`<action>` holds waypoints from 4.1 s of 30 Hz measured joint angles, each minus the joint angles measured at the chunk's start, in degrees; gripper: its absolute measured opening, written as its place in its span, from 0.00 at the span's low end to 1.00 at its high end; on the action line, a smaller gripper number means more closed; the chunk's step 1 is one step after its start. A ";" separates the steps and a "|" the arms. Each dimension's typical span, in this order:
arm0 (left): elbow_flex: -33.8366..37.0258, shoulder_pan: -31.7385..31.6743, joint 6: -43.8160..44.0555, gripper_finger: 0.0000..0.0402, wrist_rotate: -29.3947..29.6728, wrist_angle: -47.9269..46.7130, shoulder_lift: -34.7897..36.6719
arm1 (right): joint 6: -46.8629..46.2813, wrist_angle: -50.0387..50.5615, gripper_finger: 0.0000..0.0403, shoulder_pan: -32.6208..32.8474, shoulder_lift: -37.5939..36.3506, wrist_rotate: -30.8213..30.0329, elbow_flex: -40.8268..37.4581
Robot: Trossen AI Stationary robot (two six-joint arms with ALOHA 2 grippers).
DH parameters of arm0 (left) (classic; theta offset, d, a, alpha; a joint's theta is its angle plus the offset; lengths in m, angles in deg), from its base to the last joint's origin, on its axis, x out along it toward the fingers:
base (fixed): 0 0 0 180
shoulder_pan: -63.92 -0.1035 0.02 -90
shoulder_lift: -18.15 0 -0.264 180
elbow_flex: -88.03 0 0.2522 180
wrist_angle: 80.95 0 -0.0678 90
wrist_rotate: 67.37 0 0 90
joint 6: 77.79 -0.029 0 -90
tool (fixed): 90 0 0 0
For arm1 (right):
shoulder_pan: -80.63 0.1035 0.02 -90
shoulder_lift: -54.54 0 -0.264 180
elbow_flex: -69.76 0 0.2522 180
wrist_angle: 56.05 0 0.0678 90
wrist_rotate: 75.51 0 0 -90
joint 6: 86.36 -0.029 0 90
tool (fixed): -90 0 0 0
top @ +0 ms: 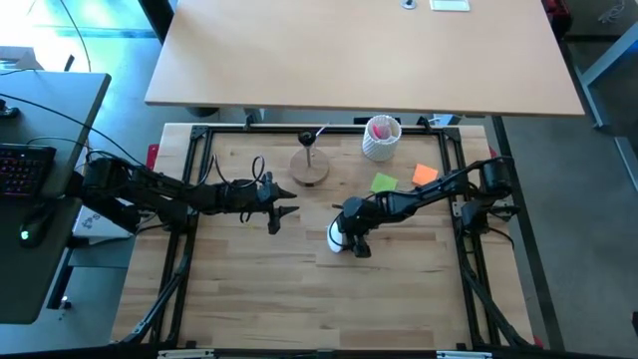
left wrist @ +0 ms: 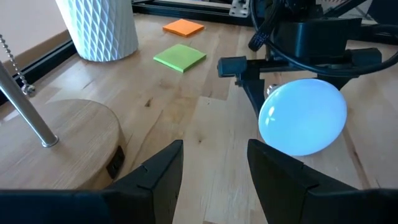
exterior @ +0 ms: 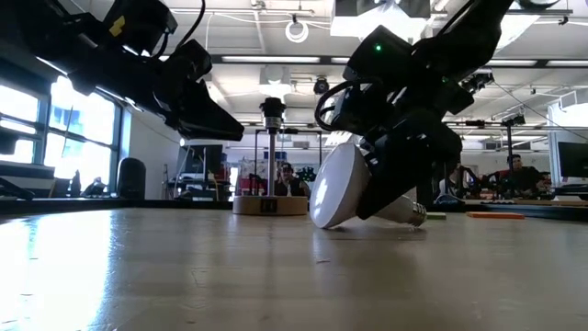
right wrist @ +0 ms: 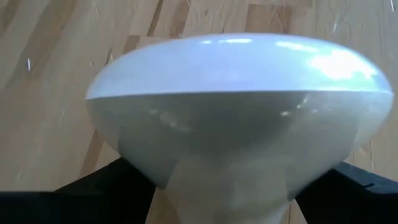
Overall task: Screw lightbulb
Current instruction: Insert the lightbulb into the lamp socket
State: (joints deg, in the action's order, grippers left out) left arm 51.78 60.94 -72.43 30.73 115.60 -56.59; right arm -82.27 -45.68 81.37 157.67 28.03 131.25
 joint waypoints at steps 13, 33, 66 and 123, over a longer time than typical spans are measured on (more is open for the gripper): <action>0.00 0.00 0.42 0.43 0.00 0.00 0.00 | -3.41 3.83 0.54 -0.75 0.00 -0.04 1.72; 0.00 -0.01 -1.63 0.43 0.00 0.49 0.00 | 1.08 3.04 0.30 -2.13 -17.24 -10.79 3.07; 0.00 0.33 -3.54 0.43 -0.46 6.82 -0.04 | -18.89 15.85 0.57 -0.20 -13.86 -3.81 -4.91; 0.06 0.37 -4.77 0.43 -3.23 7.99 -1.49 | -2.42 -6.10 0.38 -0.45 -27.91 -13.88 -4.85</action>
State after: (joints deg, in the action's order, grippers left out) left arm 51.84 61.31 -77.19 27.50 123.58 -58.09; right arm -84.68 -51.78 80.92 129.76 14.14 126.39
